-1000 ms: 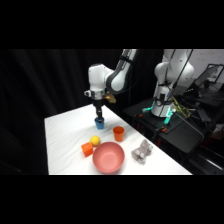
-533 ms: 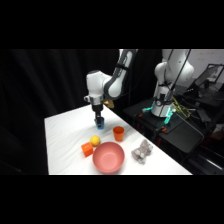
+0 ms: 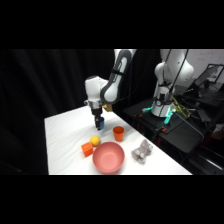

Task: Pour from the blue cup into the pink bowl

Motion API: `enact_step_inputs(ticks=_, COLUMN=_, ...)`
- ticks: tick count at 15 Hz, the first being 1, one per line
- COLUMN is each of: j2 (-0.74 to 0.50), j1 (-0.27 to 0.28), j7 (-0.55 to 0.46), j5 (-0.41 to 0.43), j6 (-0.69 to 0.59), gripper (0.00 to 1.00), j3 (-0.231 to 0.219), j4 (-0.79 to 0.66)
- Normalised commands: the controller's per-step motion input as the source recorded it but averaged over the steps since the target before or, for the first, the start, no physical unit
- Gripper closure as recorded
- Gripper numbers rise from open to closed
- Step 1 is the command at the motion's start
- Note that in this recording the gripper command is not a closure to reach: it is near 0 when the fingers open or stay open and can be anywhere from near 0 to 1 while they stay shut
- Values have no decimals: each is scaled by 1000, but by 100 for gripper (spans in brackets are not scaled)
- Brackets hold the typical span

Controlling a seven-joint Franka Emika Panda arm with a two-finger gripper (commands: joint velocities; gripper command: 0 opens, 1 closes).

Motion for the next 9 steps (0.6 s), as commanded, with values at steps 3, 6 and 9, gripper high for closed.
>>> enact_step_inputs(ticks=3, j2=30, j1=-8, j7=70, j5=49, j6=-113, gripper=100, j3=28, j4=111)
enact_step_inputs(ticks=6, j2=-3, j1=49, j7=144, j5=-14, j6=-99, gripper=100, j3=-37, j4=91)
enact_step_inputs(ticks=9, j2=-143, j1=129, j7=207, j5=-103, j6=-200, gripper=17, j3=-90, j4=27)
